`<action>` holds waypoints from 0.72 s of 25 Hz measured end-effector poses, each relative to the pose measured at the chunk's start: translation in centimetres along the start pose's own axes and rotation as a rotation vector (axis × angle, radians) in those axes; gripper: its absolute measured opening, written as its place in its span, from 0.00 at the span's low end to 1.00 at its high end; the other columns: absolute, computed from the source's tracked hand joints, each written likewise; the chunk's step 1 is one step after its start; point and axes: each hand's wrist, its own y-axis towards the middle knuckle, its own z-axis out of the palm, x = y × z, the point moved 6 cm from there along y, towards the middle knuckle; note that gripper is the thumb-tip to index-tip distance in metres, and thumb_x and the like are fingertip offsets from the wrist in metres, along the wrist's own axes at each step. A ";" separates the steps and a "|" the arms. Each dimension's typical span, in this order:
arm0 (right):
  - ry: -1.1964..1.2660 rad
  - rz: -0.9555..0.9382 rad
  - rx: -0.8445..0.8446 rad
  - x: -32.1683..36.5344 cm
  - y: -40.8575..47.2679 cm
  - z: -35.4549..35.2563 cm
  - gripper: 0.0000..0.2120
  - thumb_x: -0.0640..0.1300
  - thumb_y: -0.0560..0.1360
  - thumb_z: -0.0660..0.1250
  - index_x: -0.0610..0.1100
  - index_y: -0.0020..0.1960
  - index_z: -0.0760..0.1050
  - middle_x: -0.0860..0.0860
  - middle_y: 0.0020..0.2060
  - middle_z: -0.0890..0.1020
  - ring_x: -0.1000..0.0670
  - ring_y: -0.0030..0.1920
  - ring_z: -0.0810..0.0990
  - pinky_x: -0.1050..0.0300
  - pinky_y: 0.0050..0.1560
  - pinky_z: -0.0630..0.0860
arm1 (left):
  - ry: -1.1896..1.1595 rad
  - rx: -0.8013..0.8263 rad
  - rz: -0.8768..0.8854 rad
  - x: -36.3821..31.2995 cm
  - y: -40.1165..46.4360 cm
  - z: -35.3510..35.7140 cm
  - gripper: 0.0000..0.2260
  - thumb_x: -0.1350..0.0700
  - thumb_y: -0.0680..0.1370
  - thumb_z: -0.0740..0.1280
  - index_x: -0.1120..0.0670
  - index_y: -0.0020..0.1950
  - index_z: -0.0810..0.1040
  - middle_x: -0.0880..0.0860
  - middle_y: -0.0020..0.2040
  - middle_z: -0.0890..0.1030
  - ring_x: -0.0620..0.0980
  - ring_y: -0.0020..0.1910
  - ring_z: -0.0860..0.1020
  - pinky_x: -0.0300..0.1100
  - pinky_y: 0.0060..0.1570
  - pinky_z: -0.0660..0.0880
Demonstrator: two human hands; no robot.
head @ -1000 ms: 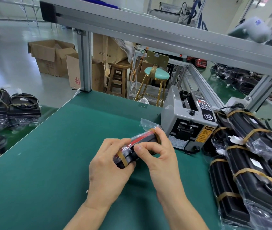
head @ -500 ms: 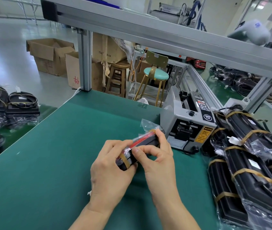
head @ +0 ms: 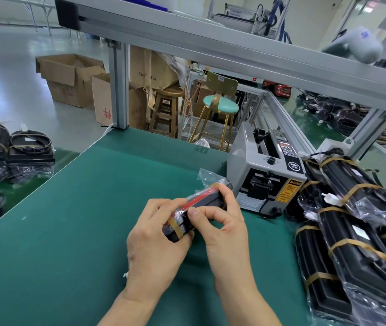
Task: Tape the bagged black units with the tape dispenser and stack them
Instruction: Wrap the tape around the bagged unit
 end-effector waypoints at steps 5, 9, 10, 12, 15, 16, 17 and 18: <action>-0.029 -0.009 0.012 0.2 0.0 0.2 0.07 0.48 0.69 0.74 0.59 0.34 0.83 0.72 0.69 0.62 0.66 0.73 0.56 0.45 0.75 0.53 | -0.008 -0.005 -0.008 0.1 0.0 0.1 0.21 0.65 0.63 0.77 0.48 0.53 0.82 0.44 0.47 0.78 0.43 0.46 0.78 0.43 0.45 0.77; -0.037 -0.018 -0.010 0.2 -0.1 0.3 0.06 0.47 0.69 0.74 0.57 0.35 0.83 0.73 0.68 0.62 0.67 0.72 0.56 0.46 0.75 0.53 | -0.018 -0.011 -0.006 0.1 -0.1 0.1 0.22 0.66 0.63 0.78 0.48 0.52 0.82 0.44 0.47 0.78 0.44 0.46 0.79 0.44 0.44 0.78; -0.035 -0.020 -0.014 0.2 -0.1 0.3 0.06 0.47 0.69 0.74 0.57 0.35 0.83 0.73 0.67 0.62 0.68 0.71 0.56 0.46 0.75 0.53 | -0.018 -0.010 -0.005 0.1 -0.1 0.1 0.22 0.66 0.63 0.78 0.48 0.52 0.82 0.44 0.47 0.78 0.44 0.46 0.79 0.44 0.44 0.78; -0.039 -0.020 -0.021 0.2 -0.2 0.4 0.06 0.47 0.69 0.74 0.57 0.35 0.83 0.74 0.67 0.62 0.68 0.71 0.55 0.46 0.75 0.52 | -0.023 -0.007 -0.005 0.1 -0.1 0.1 0.22 0.66 0.63 0.78 0.48 0.52 0.82 0.44 0.47 0.78 0.44 0.46 0.79 0.45 0.44 0.78; -0.042 -0.025 -0.039 0.2 -0.3 0.4 0.05 0.46 0.69 0.74 0.54 0.35 0.82 0.72 0.67 0.63 0.67 0.71 0.56 0.47 0.75 0.53 | -0.033 -0.010 -0.005 0.1 -0.1 0.1 0.22 0.67 0.63 0.77 0.48 0.52 0.82 0.44 0.47 0.78 0.44 0.46 0.79 0.46 0.44 0.78; -0.043 -0.028 -0.048 0.2 -0.3 0.4 0.06 0.46 0.69 0.74 0.53 0.34 0.82 0.71 0.67 0.64 0.67 0.71 0.57 0.47 0.75 0.53 | -0.034 -0.011 -0.004 0.1 -0.1 0.1 0.22 0.67 0.63 0.77 0.48 0.52 0.82 0.44 0.47 0.78 0.44 0.45 0.79 0.46 0.44 0.78; -0.049 -0.029 -0.056 0.1 -0.3 0.4 0.07 0.46 0.69 0.74 0.53 0.33 0.82 0.71 0.67 0.65 0.66 0.71 0.57 0.47 0.75 0.53 | -0.035 -0.012 -0.004 0.1 -0.1 0.1 0.22 0.67 0.63 0.77 0.48 0.52 0.82 0.45 0.47 0.78 0.43 0.45 0.79 0.46 0.44 0.78; -0.051 -0.031 -0.065 0.1 -0.4 0.4 0.07 0.46 0.69 0.75 0.53 0.32 0.82 0.70 0.66 0.65 0.66 0.71 0.58 0.47 0.74 0.54 | -0.036 -0.012 -0.006 0.1 -0.1 0.1 0.22 0.67 0.63 0.77 0.48 0.52 0.83 0.45 0.47 0.78 0.43 0.45 0.79 0.46 0.44 0.78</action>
